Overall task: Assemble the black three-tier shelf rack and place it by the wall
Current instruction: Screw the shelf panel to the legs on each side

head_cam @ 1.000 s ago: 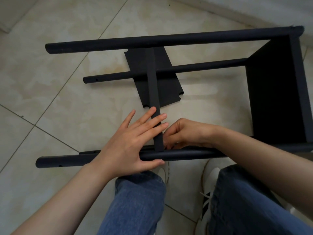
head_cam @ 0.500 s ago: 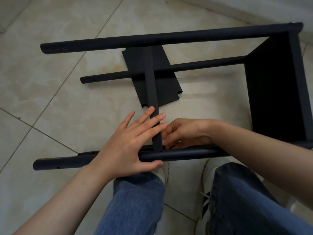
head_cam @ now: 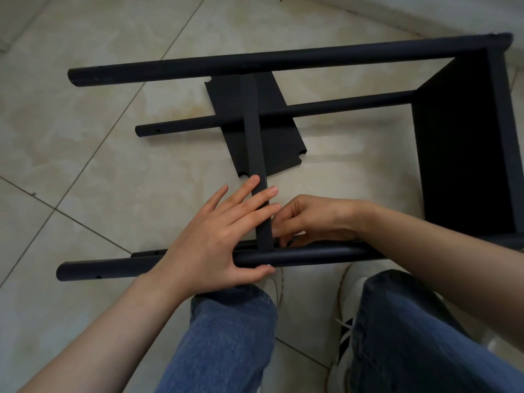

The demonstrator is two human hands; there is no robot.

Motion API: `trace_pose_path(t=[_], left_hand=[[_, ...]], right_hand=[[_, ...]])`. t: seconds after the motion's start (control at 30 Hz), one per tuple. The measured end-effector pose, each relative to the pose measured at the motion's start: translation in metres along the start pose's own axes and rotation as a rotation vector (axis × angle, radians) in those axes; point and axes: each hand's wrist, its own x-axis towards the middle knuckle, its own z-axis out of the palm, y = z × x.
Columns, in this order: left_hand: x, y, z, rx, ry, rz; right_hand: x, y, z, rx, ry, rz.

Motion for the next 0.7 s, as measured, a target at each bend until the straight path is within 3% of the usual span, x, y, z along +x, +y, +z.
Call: trace_pose_path(t=[0.7], left_hand=[[0.0002,0.0001,-0.0011,-0.024,-0.002,-0.013]], right_hand=[[0.0074,0.0011,0.0023,0.108,-0.041,0.089]])
